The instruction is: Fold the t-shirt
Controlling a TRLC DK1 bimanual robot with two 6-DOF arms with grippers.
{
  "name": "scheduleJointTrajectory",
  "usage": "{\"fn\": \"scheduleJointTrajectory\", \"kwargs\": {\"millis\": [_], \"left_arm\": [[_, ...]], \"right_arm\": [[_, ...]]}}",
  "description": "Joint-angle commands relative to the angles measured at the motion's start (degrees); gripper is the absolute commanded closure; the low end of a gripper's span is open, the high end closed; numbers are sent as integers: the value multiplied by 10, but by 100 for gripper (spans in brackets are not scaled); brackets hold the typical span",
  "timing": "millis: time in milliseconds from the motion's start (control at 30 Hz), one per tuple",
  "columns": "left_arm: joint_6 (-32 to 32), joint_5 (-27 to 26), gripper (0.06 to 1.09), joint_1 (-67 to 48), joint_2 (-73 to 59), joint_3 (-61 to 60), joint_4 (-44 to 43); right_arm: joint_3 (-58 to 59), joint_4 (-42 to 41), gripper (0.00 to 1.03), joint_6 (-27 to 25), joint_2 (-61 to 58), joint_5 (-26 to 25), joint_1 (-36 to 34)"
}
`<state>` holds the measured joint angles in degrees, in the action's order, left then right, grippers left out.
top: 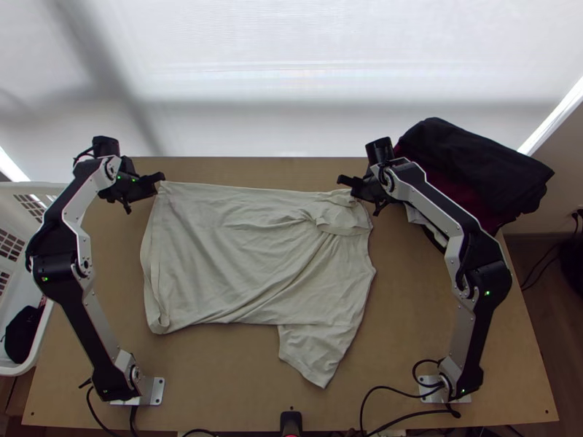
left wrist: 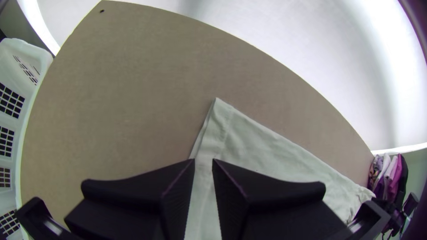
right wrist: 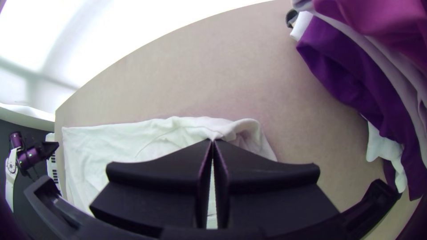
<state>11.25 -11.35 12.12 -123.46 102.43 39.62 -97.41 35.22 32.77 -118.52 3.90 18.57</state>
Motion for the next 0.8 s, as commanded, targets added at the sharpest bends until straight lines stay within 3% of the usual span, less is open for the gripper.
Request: {"fn": "scheduleJointTrajectory", "kwargs": {"millis": [0,767], "left_arm": [[-14,1,80,-2,-7,-14,8],[-18,16,78,-12,-26,-16,7]], "right_arm": [[14,1,100,1,7,-3,-5],[12,1,100,0,8,-3,-10]]}}
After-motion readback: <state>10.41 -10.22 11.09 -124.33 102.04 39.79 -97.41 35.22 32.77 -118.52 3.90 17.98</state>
